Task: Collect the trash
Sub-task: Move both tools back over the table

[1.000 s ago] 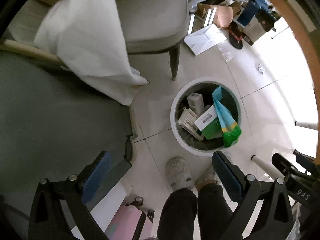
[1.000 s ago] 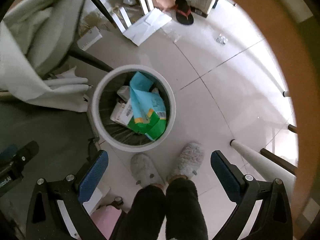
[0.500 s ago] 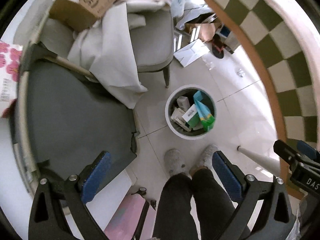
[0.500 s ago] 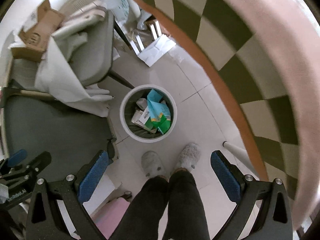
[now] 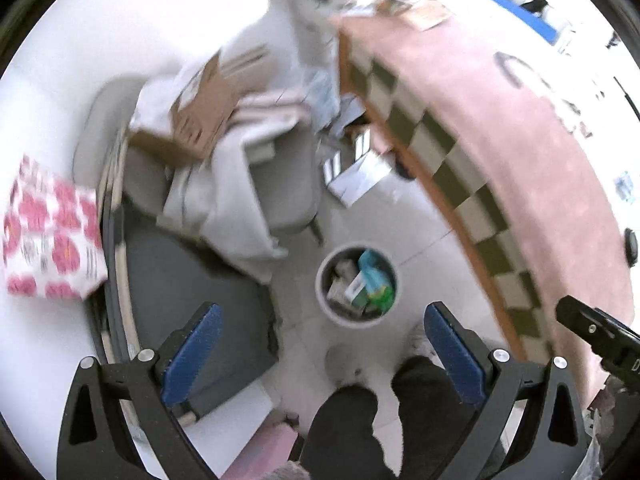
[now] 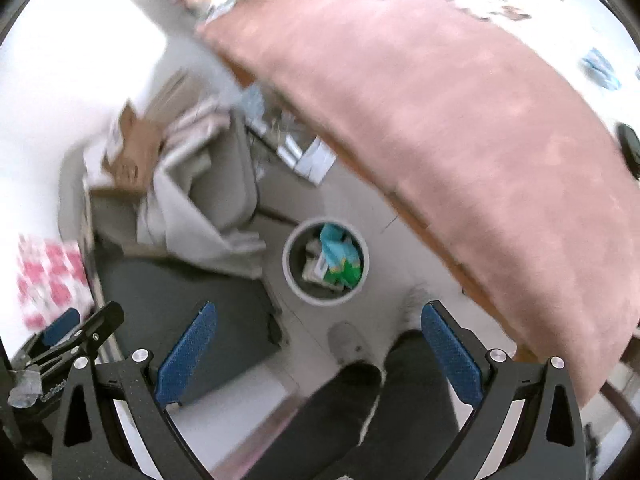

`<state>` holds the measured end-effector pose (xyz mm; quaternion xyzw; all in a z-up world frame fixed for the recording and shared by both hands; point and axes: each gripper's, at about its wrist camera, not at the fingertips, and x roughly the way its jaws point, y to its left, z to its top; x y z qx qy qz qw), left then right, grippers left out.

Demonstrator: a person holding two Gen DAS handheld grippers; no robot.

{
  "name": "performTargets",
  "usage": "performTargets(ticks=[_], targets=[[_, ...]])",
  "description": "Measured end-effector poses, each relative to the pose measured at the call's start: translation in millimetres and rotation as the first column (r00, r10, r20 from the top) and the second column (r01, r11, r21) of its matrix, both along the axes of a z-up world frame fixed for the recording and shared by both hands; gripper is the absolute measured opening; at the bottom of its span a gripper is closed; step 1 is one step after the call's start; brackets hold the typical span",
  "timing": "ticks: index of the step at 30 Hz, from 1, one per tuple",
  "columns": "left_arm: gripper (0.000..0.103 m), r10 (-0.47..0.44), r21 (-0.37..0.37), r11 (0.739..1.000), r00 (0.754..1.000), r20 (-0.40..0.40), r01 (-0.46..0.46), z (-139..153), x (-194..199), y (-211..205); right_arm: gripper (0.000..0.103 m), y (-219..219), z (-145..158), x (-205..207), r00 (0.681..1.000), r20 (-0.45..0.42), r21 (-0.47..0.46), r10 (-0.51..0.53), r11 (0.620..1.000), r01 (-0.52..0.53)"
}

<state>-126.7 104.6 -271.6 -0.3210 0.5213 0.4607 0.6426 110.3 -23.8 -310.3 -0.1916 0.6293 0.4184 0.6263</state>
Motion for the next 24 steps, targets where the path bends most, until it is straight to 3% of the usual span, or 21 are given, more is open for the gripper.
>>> performTargets(ticks=[4, 7, 9, 14, 20, 24], targets=[[0.103, -0.1, 0.058, 0.993, 0.995, -0.003, 0.101, 24, 80, 5, 0.103, -18, 19, 79, 0.99, 0.031, 0.015, -0.137, 0.991, 0.137], [0.103, -0.179, 0.076, 0.981, 0.984, -0.012, 0.179, 28, 144, 4, 0.103, -43, 25, 159, 0.96, 0.058, -0.002, -0.273, 0.962, 0.274], [0.103, -0.239, 0.062, 0.969, 0.971, -0.009, 0.239, 24, 198, 2, 0.103, -66, 17, 225, 0.926, 0.083, -0.04, -0.369, 0.927, 0.373], [0.103, -0.37, 0.0, 0.929, 0.928, -0.035, 0.37, -5, 322, -9, 0.103, -107, -23, 352, 0.857, 0.16, -0.151, -0.489, 0.846, 0.511], [0.103, -0.496, -0.052, 0.868, 0.861, -0.114, 0.493, -41, 416, -25, 0.103, -116, -87, 433, 0.84, 0.143, -0.259, -0.524, 0.799, 0.543], [0.103, -0.526, -0.083, 0.851, 0.837, -0.152, 0.519, -57, 450, -35, 0.101, -108, -108, 444, 0.858, 0.114, -0.296, -0.5, 0.808, 0.51]])
